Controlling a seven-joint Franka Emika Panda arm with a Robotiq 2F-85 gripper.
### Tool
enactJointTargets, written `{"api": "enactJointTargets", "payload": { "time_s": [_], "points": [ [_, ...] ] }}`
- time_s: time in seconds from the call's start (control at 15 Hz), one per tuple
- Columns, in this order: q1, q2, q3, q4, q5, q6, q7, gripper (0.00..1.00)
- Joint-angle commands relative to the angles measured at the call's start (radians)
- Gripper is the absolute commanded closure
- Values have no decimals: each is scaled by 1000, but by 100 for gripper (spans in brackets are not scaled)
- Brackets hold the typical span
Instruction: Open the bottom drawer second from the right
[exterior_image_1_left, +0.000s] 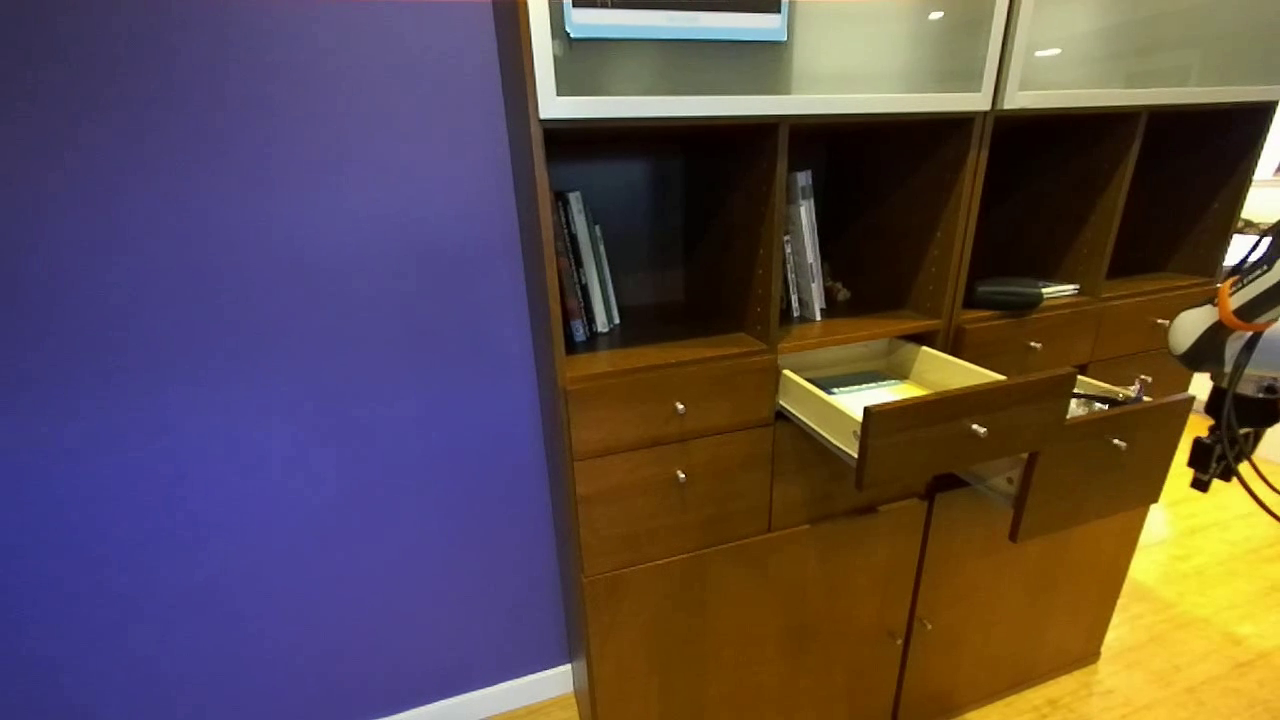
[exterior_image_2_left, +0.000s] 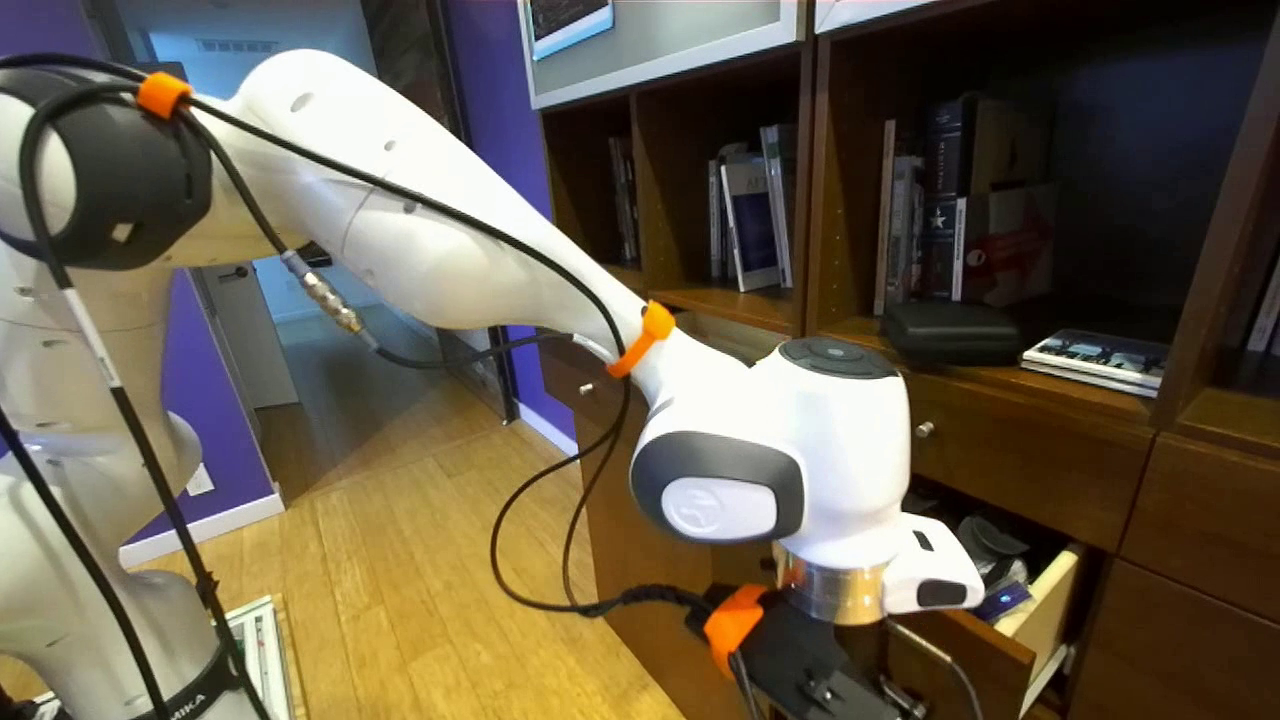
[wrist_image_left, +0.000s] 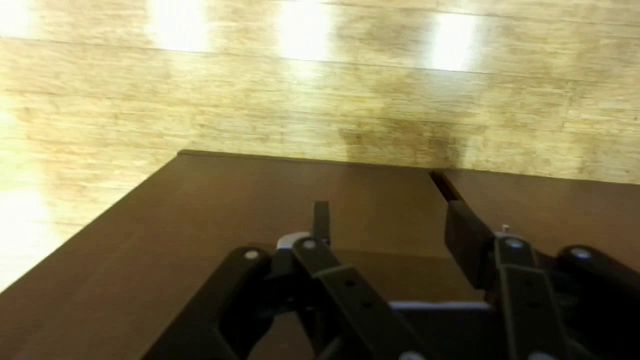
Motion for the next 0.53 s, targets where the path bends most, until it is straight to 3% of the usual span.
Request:
{"api": "enactJointTargets", "payload": {
  "time_s": [0.0, 0.13, 0.47],
  "points": [
    [-23, -26, -25, 18, -54, -65, -13, 6],
    [-32, -62, -21, 27, -39, -118, -17, 0],
    [-16, -169, 14, 55, 66, -217, -16, 0]
  ]
}}
